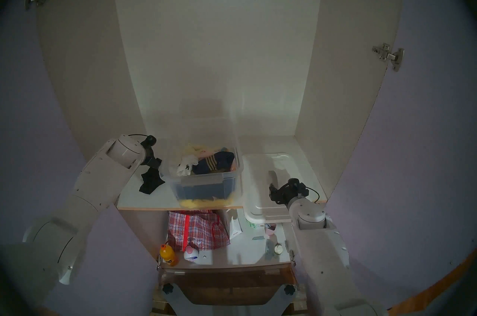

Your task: Take socks out of the storage bin, place them on top of the cabinet, and put the lid back on the bin

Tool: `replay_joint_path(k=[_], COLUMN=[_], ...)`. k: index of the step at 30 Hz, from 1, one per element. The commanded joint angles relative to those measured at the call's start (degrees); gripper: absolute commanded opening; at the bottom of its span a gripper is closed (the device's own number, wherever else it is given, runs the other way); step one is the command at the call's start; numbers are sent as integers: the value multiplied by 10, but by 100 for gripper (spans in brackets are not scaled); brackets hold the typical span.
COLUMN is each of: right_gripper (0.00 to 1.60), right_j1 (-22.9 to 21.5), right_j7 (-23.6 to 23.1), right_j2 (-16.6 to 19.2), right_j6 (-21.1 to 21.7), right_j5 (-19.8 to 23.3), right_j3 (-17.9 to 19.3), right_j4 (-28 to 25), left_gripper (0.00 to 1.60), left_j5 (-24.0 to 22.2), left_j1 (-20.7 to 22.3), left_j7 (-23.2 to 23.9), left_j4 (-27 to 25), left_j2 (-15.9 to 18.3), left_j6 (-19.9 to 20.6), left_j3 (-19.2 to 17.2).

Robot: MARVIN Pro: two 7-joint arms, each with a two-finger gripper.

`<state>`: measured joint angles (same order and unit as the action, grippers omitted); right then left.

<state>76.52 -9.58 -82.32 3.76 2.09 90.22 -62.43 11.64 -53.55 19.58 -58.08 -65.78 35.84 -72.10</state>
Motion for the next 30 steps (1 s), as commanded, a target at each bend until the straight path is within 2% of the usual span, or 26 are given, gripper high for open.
replay_joint_path(k=[1, 3, 7, 9, 14, 15, 17, 19, 20, 21, 22, 24, 25, 27, 29, 30], right_gripper=[160, 160, 160, 160, 160, 160, 160, 160, 129, 129, 82, 62, 41, 33, 0, 0], right_j1=[-49, -75, -124, -150, -199, -199, -227, -235, -242, -252, -261, -273, -281, -295, -312, -314], right_j7=[3, 5, -10, -7, -3, -3, -2, -1, 3, 7, 10, 25, 29, 44, 60, 70], right_j2=[-7, -9, -8, -13, -17, -17, -20, -19, -21, -23, -25, -27, -27, -28, -27, -28], right_j6=[-48, -63, -60, -42, -37, -37, -41, -47, -54, -59, -63, -77, -82, -92, -103, -107], right_j5=[-6, -7, 0, 4, -1, -1, -1, -4, -5, -4, -3, -5, -5, -3, 1, 2], right_j3=[-7, -11, -15, -11, -15, -15, -16, -19, -19, -19, -17, -18, -17, -14, -9, -6], right_j4=[42, 86, 158, 193, 265, 265, 318, 334, 350, 370, 387, 414, 430, 455, 481, 483], left_gripper=[160, 160, 160, 160, 160, 160, 160, 160, 160, 160, 160, 160, 160, 160, 160, 160], left_j5=[-27, -27, -29, -29, -31, -31, -32, -32, -32, -32, -33, -33, -33, -33, -33, -34], left_j1=[-3, -4, -4, -4, -3, -3, -3, -3, -3, -3, -3, -3, -3, -3, -3, -3], left_j7=[12, 13, 13, 13, 12, 12, 12, 12, 12, 12, 12, 11, 11, 11, 11, 11], left_j4=[-6, -6, -4, -4, -3, -3, -3, -3, -2, -2, -2, -2, -2, -2, -2, -2], left_j2=[-6, -7, -7, -6, -6, -6, -6, -6, -6, -6, -6, -6, -6, -6, -6, -6], left_j6=[-39, -42, -45, -45, -46, -46, -46, -46, -47, -47, -47, -47, -48, -48, -48, -48], left_j3=[-24, -26, -26, -26, -25, -25, -25, -24, -24, -24, -24, -24, -24, -24, -24, -24])
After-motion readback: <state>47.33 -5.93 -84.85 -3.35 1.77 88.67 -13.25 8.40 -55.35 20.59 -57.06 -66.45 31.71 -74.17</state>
